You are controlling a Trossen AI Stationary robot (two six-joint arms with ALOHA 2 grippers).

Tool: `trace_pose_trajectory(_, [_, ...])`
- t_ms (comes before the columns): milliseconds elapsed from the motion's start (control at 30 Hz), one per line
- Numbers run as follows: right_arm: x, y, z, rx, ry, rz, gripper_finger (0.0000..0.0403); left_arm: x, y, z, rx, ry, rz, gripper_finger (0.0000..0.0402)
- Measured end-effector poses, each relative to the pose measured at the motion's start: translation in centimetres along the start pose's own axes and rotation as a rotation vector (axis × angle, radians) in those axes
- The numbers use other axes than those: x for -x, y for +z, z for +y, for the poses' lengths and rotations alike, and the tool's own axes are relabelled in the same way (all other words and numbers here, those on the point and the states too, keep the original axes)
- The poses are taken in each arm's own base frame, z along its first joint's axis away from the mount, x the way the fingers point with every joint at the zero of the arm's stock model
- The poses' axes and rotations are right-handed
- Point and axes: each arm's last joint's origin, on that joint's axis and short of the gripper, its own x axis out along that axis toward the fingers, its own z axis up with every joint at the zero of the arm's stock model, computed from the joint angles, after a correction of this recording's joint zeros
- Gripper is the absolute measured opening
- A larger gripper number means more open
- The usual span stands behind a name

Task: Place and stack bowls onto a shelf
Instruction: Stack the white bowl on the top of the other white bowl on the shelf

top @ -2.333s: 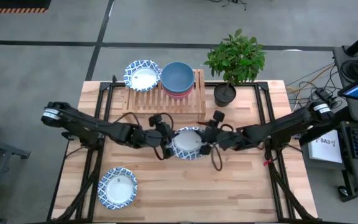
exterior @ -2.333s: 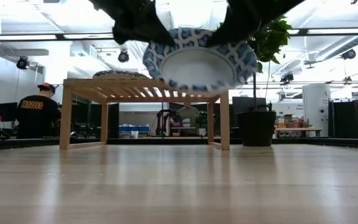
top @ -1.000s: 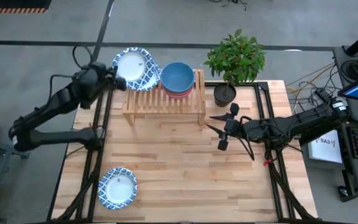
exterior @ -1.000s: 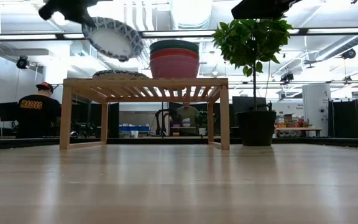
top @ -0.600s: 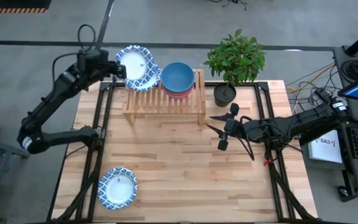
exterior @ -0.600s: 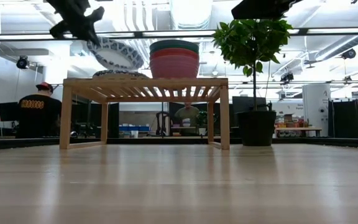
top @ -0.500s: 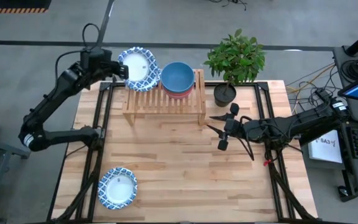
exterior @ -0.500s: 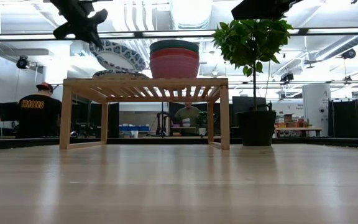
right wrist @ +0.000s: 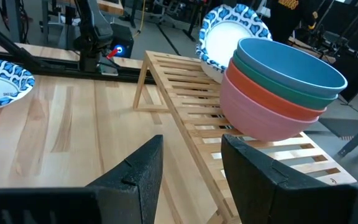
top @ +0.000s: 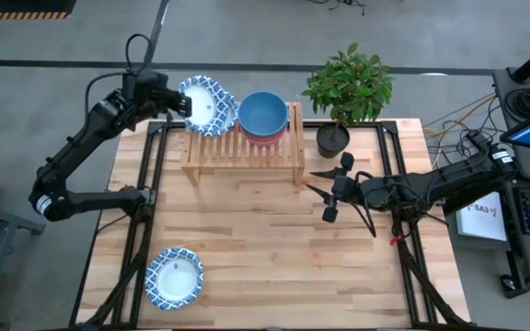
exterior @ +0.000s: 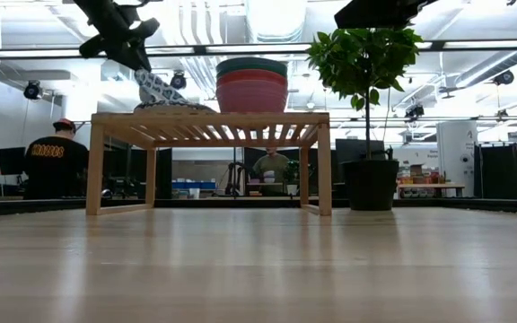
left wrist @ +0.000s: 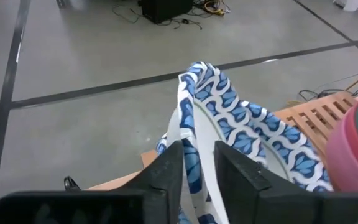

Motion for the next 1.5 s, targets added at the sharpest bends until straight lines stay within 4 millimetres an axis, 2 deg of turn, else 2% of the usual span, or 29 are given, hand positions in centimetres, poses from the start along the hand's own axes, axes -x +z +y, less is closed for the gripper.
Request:
trace_pose_trajectory(200, [0.0, 0.0, 0.0, 0.000, 0.000, 0.000, 0.0152, -0.1, -0.2, 0.0, -0.026, 0.001, 0.006, 0.0121])
trace_pose_trajectory(333, [0.0, 0.0, 0.0, 0.000, 0.000, 0.000, 0.0153, 0.6, -0.1, 0.1, -0.071, -0.004, -0.015, 0.0141])
trace_pose_trajectory(500, [0.0, 0.0, 0.0, 0.000, 0.000, 0.000, 0.0153, 2.8, 0.6, 0.3, -0.181, -0.075, -0.085, 0.0144])
trace_pose_trajectory(667, [0.0, 0.0, 0.0, 0.001, 0.000, 0.000, 0.0153, 4.0, -0.2, 0.3, -0.337, -0.220, -0.120, 0.0125])
trace_pose_trajectory(767, [0.0, -0.1, 0.0, 0.003, 0.000, 0.004, 0.0152, 3.3, -1.3, 0.6, -0.347, -0.152, -0.112, 0.0103])
trace_pose_trajectory(867, [0.0, -0.1, 0.0, 0.003, -0.001, 0.004, 0.0152, 1.5, -2.9, 0.9, -0.347, -0.045, -0.083, 0.0074])
trace_pose_trajectory(1100, [-0.1, -0.3, 0.1, 0.006, 0.000, 0.008, 0.0152, -1.9, -5.3, 0.8, -0.307, -0.038, -0.125, 0.0017])
trace_pose_trajectory(1233, [-0.1, -0.3, 0.1, 0.005, -0.001, 0.008, 0.0152, -2.5, -5.8, 0.8, -0.247, -0.040, -0.118, 0.0002])
trace_pose_trajectory(1500, [-0.1, -0.3, 0.1, 0.006, -0.001, 0.008, 0.0152, -2.9, -6.8, 0.7, -0.067, -0.118, -0.040, 0.0001])
